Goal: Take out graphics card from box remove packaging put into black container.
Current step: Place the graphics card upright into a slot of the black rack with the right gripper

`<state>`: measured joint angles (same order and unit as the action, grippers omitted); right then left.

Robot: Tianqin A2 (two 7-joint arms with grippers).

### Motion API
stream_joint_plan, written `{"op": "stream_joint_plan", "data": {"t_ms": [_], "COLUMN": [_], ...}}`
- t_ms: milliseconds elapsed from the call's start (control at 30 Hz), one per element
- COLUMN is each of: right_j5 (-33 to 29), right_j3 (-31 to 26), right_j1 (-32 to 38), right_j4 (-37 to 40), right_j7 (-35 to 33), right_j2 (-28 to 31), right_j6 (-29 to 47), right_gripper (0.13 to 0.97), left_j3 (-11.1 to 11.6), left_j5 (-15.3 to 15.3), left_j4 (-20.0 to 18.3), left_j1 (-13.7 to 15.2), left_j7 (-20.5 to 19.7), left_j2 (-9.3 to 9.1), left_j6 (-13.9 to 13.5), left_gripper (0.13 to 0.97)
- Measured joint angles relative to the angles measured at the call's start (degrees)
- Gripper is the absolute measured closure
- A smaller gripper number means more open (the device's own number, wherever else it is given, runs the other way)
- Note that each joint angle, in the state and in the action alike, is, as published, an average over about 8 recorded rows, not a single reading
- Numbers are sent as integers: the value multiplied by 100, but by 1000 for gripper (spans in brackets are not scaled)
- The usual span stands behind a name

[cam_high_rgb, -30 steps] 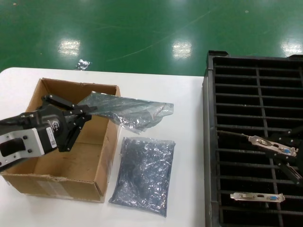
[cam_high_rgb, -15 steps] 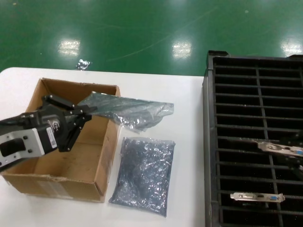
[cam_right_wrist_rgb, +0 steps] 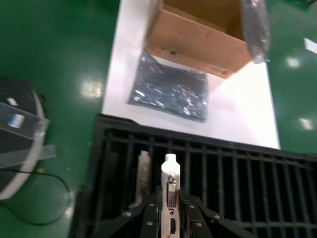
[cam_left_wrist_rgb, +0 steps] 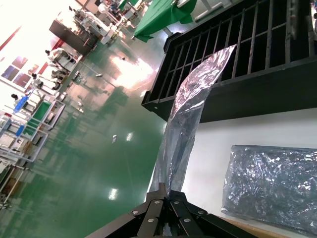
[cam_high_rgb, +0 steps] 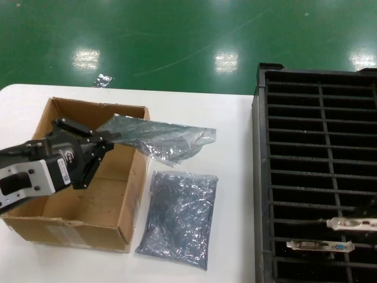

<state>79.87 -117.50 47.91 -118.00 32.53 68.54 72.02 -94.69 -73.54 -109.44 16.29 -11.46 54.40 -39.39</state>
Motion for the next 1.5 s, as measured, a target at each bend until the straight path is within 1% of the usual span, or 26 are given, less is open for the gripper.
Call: {"op": "stream_joint_plan", "data": {"t_ms": [233,700,1100,1500], "right_j5": [39,-495,-567,-967], "right_j3": [-150,-383,-525,-730], "right_j1": [234,380,452,630], "right_j4": [0,45,80,243], "right_j7": [152,515,576,576], "right_j2": [-253,-507,-661,-905], "right_j6": [324,474,621,746], "right_gripper": [906,906,906,906], "left_j3": [0,0,0,0], "left_j5": [0,0,0,0], "left_j4": [0,0,0,0], "left_j1": [0,0,0,0], "left_j7": [0,0,0,0], "left_j2": [0,0,0,0], "left_j6": [0,0,0,0], "left_gripper": [958,958,958,958]}}
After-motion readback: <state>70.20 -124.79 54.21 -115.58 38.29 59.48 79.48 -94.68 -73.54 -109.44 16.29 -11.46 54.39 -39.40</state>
